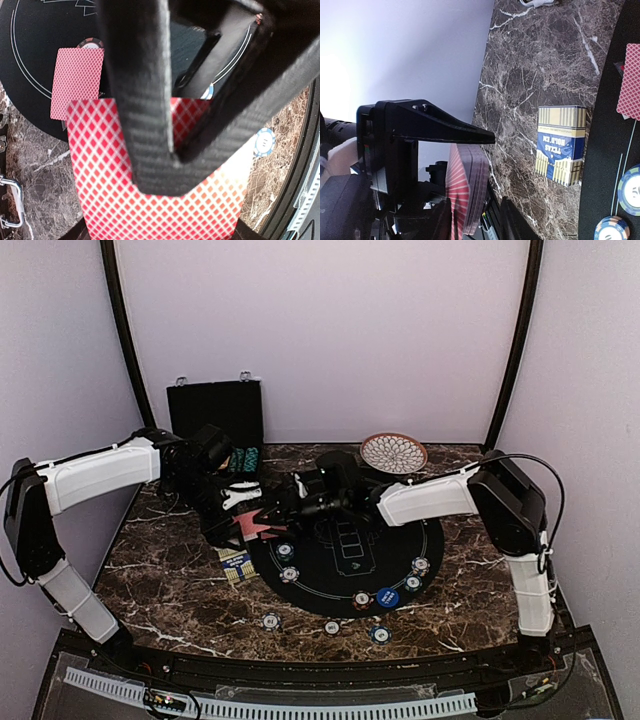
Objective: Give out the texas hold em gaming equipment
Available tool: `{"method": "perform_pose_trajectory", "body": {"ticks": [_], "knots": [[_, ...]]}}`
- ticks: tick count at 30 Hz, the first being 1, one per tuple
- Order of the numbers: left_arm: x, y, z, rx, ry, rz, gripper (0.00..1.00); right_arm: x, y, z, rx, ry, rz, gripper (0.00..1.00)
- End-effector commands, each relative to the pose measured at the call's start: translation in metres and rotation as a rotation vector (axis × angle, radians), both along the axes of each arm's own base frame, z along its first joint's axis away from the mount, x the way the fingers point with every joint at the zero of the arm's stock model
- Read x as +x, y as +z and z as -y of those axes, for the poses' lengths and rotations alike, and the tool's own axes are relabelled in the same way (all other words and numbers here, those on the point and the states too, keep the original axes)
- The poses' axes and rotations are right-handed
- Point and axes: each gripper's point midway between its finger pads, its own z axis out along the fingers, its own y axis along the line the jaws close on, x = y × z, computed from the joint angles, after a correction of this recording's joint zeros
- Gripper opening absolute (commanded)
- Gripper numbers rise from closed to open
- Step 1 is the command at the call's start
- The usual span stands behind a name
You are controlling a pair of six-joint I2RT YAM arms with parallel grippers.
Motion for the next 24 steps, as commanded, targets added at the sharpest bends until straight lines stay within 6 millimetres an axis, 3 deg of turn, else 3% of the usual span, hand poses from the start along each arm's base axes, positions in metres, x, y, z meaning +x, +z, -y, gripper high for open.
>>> {"method": "perform_pose_trajectory", "body": {"ticks": [1,16,24], "knots": [[-0.001,0.003,-0.003,0.0,-0.007,0.022,0.12,-0.007,0.031,0.002,0.054,0.014,0.02,0.29],[-0.003,-0.001,-0.006,0.012,-0.006,0.016,0.12,-0.016,0.034,0.004,0.051,0.033,0.019,0.0],[-0.005,-0.002,-0.008,0.021,-0.007,0.012,0.12,-0.006,0.03,0.04,0.013,-0.015,0.025,0.0]]}}
